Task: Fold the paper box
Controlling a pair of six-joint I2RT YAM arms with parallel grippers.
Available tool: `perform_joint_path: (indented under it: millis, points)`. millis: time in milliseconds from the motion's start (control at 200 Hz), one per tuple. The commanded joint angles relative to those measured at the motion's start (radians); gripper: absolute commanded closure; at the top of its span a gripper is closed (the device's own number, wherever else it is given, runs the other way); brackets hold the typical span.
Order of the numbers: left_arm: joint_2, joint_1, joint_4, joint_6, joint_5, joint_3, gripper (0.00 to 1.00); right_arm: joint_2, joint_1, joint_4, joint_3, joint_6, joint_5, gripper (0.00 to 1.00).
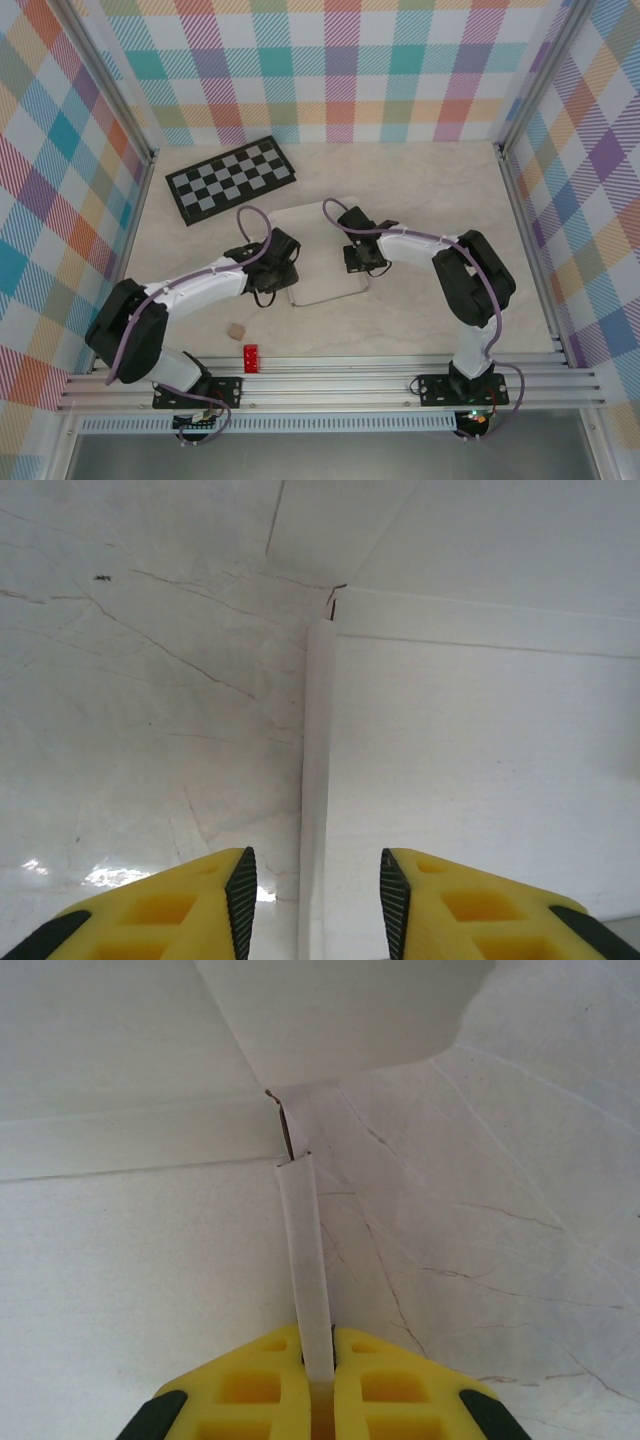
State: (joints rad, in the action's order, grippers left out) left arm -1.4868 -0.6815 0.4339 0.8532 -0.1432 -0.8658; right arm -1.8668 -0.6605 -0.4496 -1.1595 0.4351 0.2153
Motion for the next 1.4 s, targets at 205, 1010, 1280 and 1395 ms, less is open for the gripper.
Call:
perform_joint_path:
  millis: [205, 1010, 1280, 1395]
  points:
    - [-0.137, -0.02, -0.062, 0.0, 0.01, -0.036, 0.77, 0.003, 0.004, -0.019, 0.002, 0.0, -0.019, 0.93]
    - [-0.208, -0.042, 0.092, -0.047, -0.156, -0.118, 0.96, 0.103, 0.038, -0.164, 0.014, -0.112, -0.162, 0.69]
    - [-0.206, -0.043, 0.089, -0.056, -0.146, -0.112, 0.97, 0.024, 0.04, -0.149, -0.04, -0.138, -0.157, 0.71]
    - [-0.207, -0.042, 0.088, -0.059, -0.141, -0.108, 0.98, -0.006, 0.041, -0.141, -0.059, -0.136, -0.162, 0.71]
